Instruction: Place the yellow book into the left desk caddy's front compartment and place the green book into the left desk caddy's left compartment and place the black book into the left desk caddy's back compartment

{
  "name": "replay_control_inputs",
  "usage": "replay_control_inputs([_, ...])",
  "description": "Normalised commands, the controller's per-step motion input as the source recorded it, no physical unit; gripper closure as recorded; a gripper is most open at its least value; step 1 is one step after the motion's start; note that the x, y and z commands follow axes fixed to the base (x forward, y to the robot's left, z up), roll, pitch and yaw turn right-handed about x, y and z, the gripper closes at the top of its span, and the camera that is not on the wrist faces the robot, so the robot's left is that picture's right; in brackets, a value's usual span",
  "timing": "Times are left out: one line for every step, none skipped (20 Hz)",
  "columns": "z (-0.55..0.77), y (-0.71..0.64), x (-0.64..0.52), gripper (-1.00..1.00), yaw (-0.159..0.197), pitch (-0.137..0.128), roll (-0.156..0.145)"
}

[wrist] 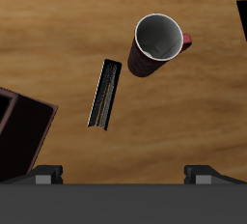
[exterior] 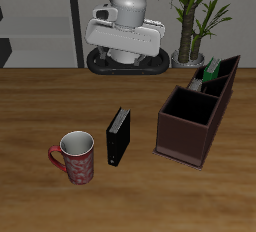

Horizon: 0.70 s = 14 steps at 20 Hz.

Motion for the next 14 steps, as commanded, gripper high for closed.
replay_control_inputs([-0.07, -0.30, 0.26, -1.00, -0.086, 0.021, -0.069])
replay_control_inputs([-0.09, -0.07, 0.35, -1.00, -0.016, 0.023, 0.083])
replay_control_inputs([-0.08, -0.14, 0.26, -1.00, 0.038, -0.004, 0.031])
replay_control_inputs([-0.07, -0.14, 0.24, -1.00, -0.037, 0.011, -0.026])
replay_control_inputs([-0.07, -0.02, 0.27, -1.00, 0.031, -0.015, 0.124])
replay_control_inputs([-0.03, -0.17, 0.06, -1.00, -0.032, -0.007, -0.049])
replay_control_inputs([-0.06, -0.14, 0.21, -1.00, -0.011, -0.018, -0.014])
replay_control_inputs([-0.20, -0.16, 0.30, -1.00, 0.013, 0.027, 0.091])
replay_control_inputs([-0.08, -0.19, 0.22, -1.00, -0.013, 0.004, -0.056])
replay_control_inputs([-0.12, -0.11, 0.21, -1.00, 0.007, 0.017, 0.050])
replay_control_inputs([-0.04, -0.08, 0.10, -1.00, -0.023, 0.008, -0.001])
replay_control_inputs([-0.06, -0.12, 0.06, -1.00, -0.033, -0.049, -0.032])
replay_control_inputs([-0.23, -0.20, 0.30, -1.00, -0.053, -0.017, 0.071])
replay_control_inputs([-0.07, 0.08, 0.09, -1.00, -0.013, -0.059, 0.090])
